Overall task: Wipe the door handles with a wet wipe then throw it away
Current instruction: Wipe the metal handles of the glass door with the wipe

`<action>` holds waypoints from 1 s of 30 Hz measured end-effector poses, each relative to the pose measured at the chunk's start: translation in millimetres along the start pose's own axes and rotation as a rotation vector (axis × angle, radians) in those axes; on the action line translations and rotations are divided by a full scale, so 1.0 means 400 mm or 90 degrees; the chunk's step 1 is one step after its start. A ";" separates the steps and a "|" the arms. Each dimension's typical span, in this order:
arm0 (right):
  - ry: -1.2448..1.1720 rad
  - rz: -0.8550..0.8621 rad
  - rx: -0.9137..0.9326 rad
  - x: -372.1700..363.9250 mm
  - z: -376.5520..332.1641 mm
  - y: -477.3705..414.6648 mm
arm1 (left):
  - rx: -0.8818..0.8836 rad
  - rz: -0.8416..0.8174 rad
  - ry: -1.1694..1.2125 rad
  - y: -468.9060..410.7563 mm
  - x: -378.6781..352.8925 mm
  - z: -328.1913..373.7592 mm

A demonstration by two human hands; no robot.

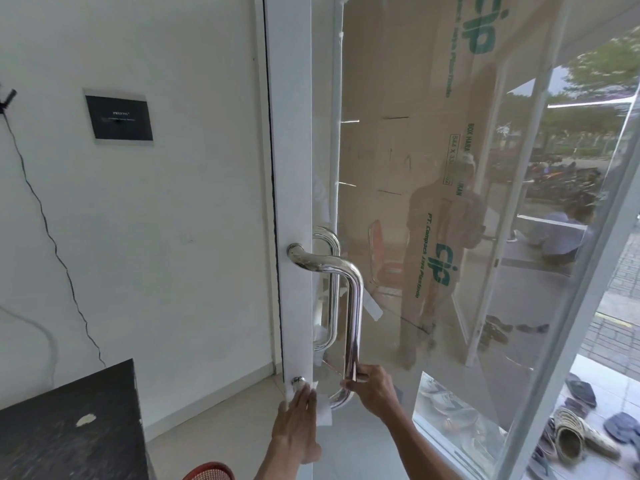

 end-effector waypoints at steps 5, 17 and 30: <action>0.011 -0.005 -0.001 -0.001 -0.013 0.008 | -0.052 0.032 -0.001 0.003 -0.031 0.038; 0.021 0.011 0.067 0.044 -0.077 -0.003 | -0.027 0.061 0.031 -0.013 0.028 0.073; 0.015 0.010 0.079 0.053 -0.084 0.006 | 0.105 0.194 0.034 -0.035 -0.006 0.001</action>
Point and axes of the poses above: each hand's wrist, its own y-axis away from the middle knuckle, its own x-axis out of the back of the hand, z = x × y, the point moved 8 cm from there along -y, towards the middle knuckle, and after that the axes turned 6 degrees about -y, right-handed, at the moved point
